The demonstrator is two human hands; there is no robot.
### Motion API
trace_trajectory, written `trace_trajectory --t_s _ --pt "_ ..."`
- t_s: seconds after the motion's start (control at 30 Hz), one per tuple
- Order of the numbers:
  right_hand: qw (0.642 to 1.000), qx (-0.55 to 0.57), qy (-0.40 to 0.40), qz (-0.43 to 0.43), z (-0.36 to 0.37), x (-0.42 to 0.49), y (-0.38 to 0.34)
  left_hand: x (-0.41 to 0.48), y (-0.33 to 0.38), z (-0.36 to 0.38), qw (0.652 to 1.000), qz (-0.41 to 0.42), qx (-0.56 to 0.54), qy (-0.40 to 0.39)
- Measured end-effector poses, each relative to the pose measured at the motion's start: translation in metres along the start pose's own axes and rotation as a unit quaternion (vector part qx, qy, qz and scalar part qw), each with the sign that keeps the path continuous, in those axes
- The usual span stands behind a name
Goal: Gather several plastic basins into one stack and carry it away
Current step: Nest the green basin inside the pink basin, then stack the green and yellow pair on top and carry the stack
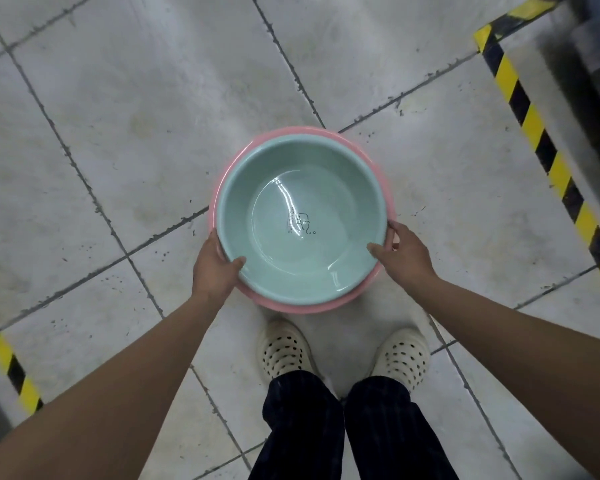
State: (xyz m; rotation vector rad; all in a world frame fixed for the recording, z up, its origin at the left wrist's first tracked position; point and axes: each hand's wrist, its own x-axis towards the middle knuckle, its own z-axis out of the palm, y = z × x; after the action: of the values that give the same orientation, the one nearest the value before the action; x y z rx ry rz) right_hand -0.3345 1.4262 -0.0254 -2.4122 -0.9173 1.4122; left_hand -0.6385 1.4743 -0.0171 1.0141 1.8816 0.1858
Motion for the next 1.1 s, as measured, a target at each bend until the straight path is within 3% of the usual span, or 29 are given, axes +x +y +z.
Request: trace_trajectory --t_s 0.2,0.37,0.67,0.9,1.1 --pt "0.993 0.114 0.027 0.014 -0.066 -0.055 -0.017 -0.053 0.073 -0.024 0.998 0.008 0.048 -0.044" --pt "0.989 0.142 0.028 0.018 -0.137 -0.126 -0.022 -0.132 0.163 -0.012 0.984 0.091 0.063 -0.141" --pt "0.966 0.215 0.105 0.099 -0.245 -0.263 0.049 -0.269 0.278 0.044 0.953 0.122 0.081 -0.264" --pt "0.913 0.294 0.186 0.213 -0.264 -0.375 0.157 -0.381 0.287 0.119 0.896 0.152 0.198 -0.369" --pt "0.822 0.381 0.282 0.317 -0.261 -0.473 0.276 -0.473 0.243 0.203 0.834 0.181 0.302 -0.425"
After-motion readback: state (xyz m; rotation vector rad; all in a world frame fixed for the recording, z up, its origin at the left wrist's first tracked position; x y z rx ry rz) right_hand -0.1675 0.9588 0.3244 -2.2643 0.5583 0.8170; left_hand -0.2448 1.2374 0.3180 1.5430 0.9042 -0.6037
